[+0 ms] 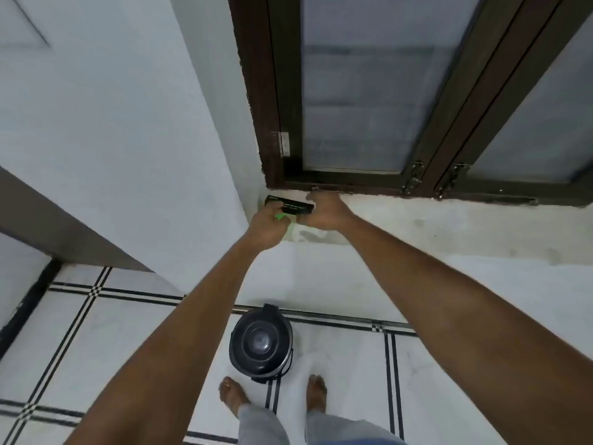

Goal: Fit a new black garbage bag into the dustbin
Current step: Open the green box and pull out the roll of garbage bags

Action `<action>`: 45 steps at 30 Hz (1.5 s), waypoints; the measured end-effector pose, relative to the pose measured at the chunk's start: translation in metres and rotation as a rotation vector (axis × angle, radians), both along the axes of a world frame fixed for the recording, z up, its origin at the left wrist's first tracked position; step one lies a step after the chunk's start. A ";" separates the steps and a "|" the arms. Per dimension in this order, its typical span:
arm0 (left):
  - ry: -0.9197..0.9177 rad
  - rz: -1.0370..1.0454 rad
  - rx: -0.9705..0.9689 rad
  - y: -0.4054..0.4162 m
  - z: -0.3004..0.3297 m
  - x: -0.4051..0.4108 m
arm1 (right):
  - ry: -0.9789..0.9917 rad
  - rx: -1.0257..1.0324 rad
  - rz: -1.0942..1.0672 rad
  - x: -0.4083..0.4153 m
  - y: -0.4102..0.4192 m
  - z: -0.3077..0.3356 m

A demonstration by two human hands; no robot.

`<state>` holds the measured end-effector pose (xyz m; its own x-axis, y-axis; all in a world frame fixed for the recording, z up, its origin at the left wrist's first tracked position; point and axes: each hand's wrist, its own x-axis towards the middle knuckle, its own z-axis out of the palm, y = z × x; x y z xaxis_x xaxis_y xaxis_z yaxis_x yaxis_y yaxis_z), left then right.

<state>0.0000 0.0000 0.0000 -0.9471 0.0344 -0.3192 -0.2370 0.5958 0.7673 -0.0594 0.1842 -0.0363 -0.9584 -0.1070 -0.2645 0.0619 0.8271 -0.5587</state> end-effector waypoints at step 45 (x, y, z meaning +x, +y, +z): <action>0.687 -0.401 -0.333 0.012 0.106 -0.070 | 0.176 -0.487 -0.111 0.044 0.024 0.032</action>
<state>-0.0703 0.0116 0.1059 -0.8703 0.4136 0.2674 0.4920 0.7549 0.4336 -0.0155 0.2078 -0.0044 -0.9964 -0.0723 -0.0432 0.0049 0.4632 -0.8863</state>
